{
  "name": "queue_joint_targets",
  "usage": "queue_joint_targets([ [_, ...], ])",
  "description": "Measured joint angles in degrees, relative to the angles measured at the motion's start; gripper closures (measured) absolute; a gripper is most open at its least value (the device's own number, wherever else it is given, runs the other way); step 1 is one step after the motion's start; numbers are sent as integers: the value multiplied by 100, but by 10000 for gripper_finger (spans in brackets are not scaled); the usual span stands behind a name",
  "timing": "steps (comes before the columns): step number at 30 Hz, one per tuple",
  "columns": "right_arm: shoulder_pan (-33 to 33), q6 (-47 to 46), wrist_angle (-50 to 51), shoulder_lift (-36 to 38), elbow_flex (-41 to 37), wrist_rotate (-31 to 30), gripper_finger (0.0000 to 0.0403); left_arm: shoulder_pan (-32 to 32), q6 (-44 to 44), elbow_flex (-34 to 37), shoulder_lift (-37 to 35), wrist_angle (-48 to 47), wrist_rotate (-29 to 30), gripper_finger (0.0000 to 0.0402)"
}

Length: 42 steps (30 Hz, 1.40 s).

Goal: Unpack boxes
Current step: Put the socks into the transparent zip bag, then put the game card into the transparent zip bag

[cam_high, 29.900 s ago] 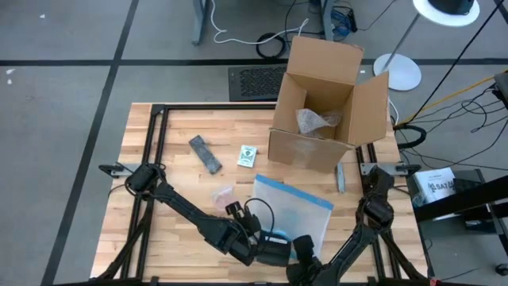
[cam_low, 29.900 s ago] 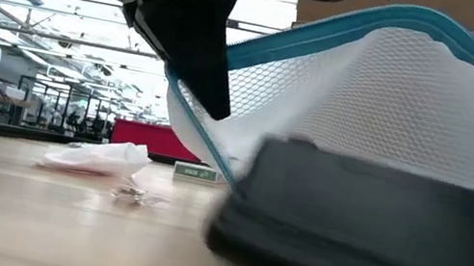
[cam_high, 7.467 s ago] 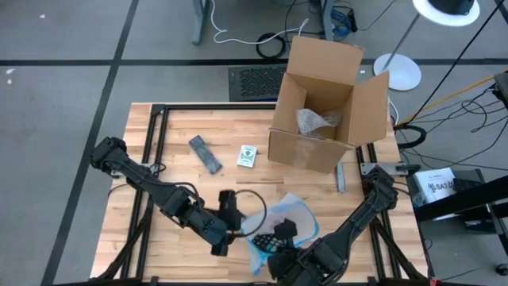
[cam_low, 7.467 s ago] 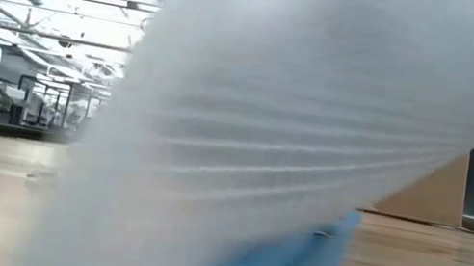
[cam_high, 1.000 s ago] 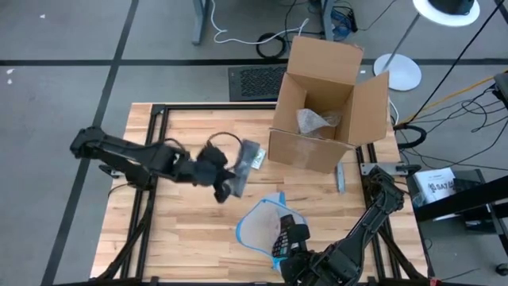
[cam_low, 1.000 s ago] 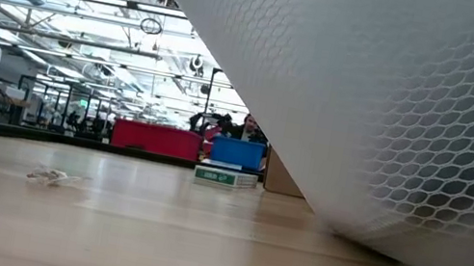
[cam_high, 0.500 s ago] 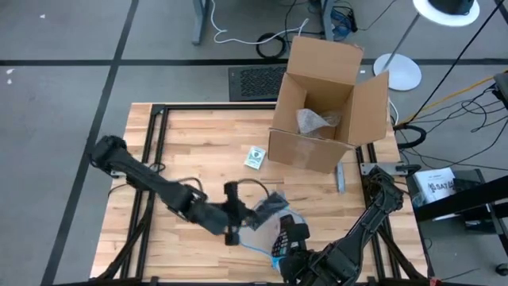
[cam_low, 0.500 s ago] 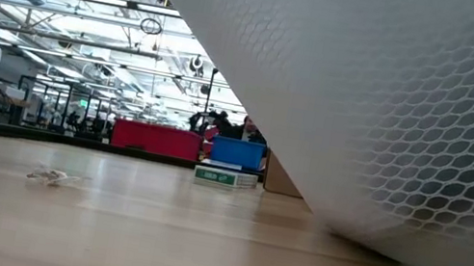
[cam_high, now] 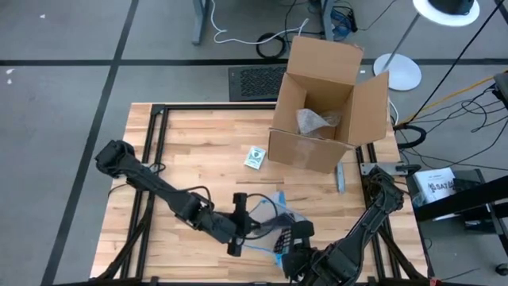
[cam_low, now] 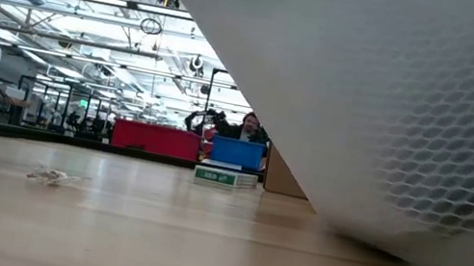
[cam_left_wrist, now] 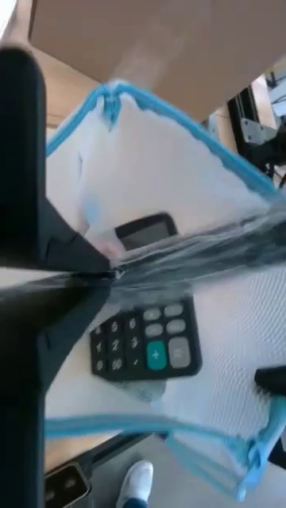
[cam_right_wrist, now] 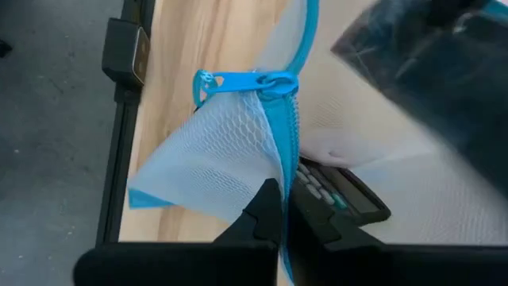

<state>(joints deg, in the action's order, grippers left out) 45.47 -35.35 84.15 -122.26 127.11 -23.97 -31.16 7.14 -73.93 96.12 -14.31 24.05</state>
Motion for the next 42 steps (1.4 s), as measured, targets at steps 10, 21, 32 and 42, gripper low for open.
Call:
queue_joint_targets([
  [10,23,-186,38,0,0,-13,403,-17,282,-2,-17,-48,184,149],
  [21,416,-1199,619,98,0,-129,403,-52,87,-116,-471,-708,1678,128],
  [32,910,-2223,589,395,0,-223,403,762,1007,169,-386,-2217,1061,128],
  [42,1204,-2835,587,411,0,157,403,1402,997,520,233,-2040,1391,128],
])
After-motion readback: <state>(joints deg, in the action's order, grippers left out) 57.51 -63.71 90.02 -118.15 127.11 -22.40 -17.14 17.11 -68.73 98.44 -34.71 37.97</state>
